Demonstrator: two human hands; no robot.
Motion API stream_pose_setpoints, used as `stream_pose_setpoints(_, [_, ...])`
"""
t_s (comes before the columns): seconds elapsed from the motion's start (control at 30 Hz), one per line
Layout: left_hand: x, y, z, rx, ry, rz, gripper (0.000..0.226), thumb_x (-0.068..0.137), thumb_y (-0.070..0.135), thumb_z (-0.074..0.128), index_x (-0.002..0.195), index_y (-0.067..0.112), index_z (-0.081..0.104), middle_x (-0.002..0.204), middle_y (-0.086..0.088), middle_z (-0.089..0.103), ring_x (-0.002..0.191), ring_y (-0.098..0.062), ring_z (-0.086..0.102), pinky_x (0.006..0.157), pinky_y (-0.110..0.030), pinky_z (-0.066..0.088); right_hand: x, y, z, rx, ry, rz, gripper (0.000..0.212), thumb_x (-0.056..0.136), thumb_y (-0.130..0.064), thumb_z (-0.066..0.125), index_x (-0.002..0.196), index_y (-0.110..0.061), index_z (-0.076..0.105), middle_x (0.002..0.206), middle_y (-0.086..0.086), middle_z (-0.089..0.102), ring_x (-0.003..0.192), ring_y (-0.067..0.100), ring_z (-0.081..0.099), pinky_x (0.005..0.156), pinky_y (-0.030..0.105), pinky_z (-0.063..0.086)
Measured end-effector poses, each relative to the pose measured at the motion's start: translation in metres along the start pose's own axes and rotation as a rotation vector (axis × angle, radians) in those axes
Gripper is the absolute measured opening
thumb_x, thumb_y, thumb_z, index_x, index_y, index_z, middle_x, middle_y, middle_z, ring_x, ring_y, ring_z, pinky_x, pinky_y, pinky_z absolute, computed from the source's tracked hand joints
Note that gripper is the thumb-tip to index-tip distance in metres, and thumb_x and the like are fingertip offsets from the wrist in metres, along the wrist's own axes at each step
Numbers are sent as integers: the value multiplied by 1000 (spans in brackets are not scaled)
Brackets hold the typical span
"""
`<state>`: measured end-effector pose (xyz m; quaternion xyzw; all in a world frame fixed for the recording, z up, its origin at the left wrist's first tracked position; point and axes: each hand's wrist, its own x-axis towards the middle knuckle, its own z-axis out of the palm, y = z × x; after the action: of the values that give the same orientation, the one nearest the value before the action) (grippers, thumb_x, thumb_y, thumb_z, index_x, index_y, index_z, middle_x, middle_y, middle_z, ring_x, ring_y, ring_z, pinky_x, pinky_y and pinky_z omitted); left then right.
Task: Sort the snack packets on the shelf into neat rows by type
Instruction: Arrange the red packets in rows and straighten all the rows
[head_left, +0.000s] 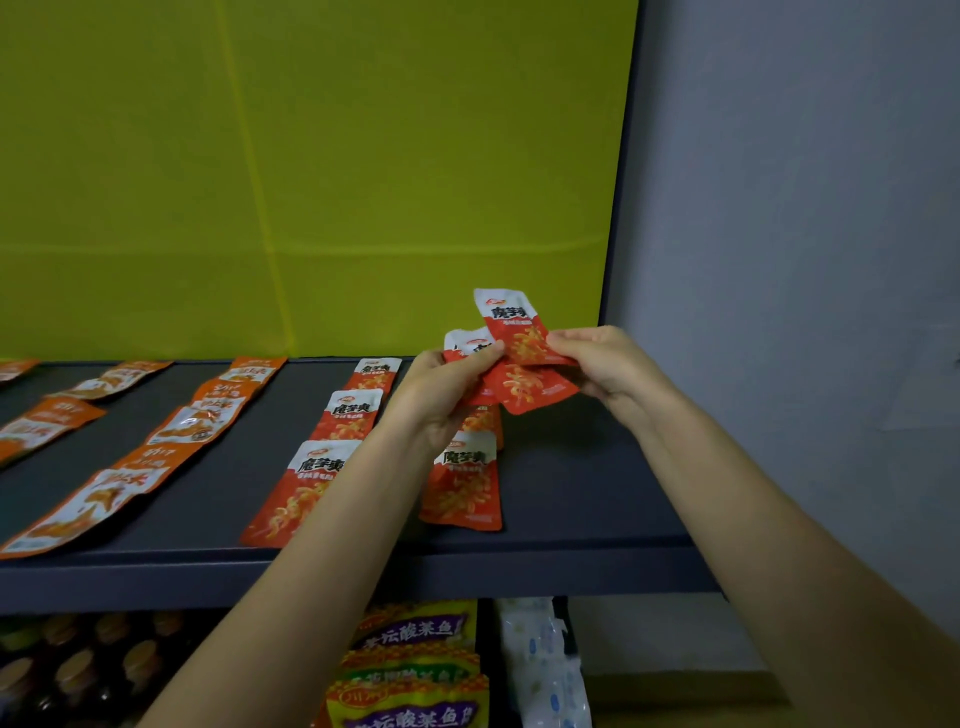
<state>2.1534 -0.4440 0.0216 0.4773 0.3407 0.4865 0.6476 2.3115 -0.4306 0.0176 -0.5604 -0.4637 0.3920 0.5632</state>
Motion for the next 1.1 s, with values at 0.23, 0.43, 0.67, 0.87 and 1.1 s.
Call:
stream_pose_setpoints(0.23, [7, 10, -27, 41, 169, 49, 16, 87, 3, 60, 71, 4, 54, 34, 5, 55, 32, 0, 52, 40, -12, 47, 44, 29, -30, -415, 402, -13, 23, 85, -17, 57, 99, -5, 72, 99, 15, 71, 97, 31, 64, 83, 35, 50])
stream_pose_setpoints(0.43, [5, 9, -41, 66, 170, 40, 9, 86, 3, 61, 77, 3, 58, 50, 2, 67, 44, -4, 62, 46, -16, 54, 57, 51, -27, -720, 414, 72, 27, 90, -22, 50, 102, -6, 68, 107, 17, 68, 101, 35, 62, 68, 28, 41])
stream_pose_setpoints(0.67, [-3, 4, -36, 144, 120, 48, 12, 87, 2, 58, 77, 7, 57, 44, 5, 64, 39, 0, 59, 43, -13, 51, 53, 55, -25, -971, 428, 33, 26, 91, -14, 48, 110, -2, 61, 117, 18, 61, 108, 37, 56, 75, 33, 43])
stream_pose_setpoints(0.87, [-4, 3, -33, 154, 106, 62, 9, 86, 4, 60, 80, 10, 56, 49, 7, 67, 45, 0, 63, 45, -15, 52, 49, 54, -26, -1082, 416, 30, 28, 92, -13, 46, 115, 0, 56, 122, 19, 57, 112, 37, 54, 85, 37, 46])
stream_pose_setpoints(1.1, [-7, -1, -31, 199, 80, 52, 10, 85, 3, 61, 79, 10, 57, 60, 0, 68, 47, -3, 63, 47, -17, 53, 43, 53, -30, -1099, 416, 34, 33, 94, -22, 44, 116, 0, 53, 122, 20, 58, 112, 37, 54, 84, 38, 45])
